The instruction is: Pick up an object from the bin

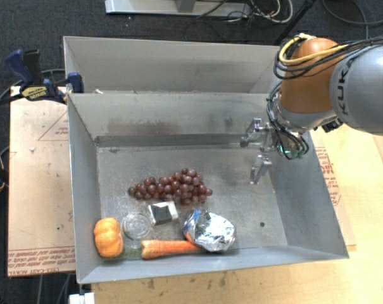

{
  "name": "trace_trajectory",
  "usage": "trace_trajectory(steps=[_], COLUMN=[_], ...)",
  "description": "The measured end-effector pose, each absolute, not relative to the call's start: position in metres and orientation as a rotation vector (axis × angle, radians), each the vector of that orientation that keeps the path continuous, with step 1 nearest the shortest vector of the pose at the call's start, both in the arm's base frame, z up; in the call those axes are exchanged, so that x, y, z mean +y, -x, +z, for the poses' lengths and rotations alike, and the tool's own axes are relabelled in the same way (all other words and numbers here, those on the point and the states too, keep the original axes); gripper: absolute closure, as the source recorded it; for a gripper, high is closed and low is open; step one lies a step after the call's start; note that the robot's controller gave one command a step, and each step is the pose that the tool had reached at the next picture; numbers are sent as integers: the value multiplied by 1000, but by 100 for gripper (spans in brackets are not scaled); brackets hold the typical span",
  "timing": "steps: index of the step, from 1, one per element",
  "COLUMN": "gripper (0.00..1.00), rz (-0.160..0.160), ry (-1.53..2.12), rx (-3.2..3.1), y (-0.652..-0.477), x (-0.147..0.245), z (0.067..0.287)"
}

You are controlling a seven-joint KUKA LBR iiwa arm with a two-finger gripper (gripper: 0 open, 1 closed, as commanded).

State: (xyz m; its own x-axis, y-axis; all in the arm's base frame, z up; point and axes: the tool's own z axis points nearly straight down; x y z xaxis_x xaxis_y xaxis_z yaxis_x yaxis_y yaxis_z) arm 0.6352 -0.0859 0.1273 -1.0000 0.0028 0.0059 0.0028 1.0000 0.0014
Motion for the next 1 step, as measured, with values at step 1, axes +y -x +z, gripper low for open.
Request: trace_trajectory(steps=[1], gripper=[0], rz=[0], ry=[2], rx=[-3143], y=[-637], x=[-86], z=[132])
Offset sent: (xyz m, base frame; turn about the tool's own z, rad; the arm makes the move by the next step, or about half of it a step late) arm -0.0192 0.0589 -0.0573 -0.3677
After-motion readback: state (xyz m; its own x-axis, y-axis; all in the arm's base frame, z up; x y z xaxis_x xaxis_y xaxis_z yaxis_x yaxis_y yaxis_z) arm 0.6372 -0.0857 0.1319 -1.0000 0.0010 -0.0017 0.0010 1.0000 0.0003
